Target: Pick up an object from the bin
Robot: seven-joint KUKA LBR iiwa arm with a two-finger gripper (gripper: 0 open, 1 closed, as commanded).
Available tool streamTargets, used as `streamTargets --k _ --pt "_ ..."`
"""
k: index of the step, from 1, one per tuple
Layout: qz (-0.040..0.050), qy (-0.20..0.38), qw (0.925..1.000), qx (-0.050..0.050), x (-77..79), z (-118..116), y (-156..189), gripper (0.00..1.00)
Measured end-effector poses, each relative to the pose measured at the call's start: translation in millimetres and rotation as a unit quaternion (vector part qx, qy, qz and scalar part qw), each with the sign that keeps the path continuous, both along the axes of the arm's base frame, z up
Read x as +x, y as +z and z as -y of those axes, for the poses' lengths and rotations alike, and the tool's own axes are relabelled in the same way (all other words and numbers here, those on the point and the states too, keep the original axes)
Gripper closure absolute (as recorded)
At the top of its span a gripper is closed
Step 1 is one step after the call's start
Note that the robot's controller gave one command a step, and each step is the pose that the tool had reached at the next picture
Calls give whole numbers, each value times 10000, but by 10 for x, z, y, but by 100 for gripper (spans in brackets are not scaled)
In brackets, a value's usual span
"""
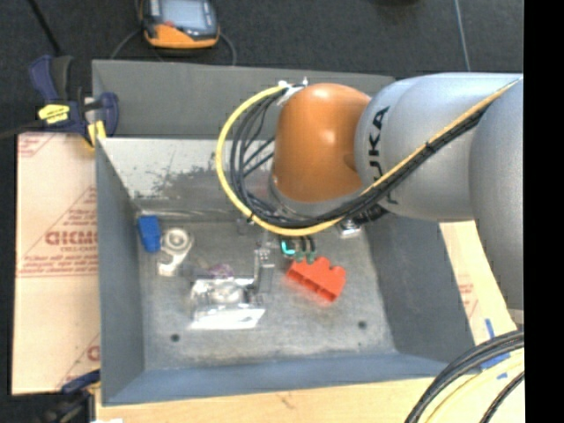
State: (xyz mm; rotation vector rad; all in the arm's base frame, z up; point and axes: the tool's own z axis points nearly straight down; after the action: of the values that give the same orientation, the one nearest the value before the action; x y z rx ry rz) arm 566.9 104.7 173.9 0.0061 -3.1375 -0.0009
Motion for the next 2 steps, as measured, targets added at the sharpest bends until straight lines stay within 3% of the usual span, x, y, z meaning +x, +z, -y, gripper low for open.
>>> streamTargets --k 1,2 --pt "-36 917 9958 -13 103 -130 -967 0" --pt "-11 901 9959 4 119 -146 -918 100"
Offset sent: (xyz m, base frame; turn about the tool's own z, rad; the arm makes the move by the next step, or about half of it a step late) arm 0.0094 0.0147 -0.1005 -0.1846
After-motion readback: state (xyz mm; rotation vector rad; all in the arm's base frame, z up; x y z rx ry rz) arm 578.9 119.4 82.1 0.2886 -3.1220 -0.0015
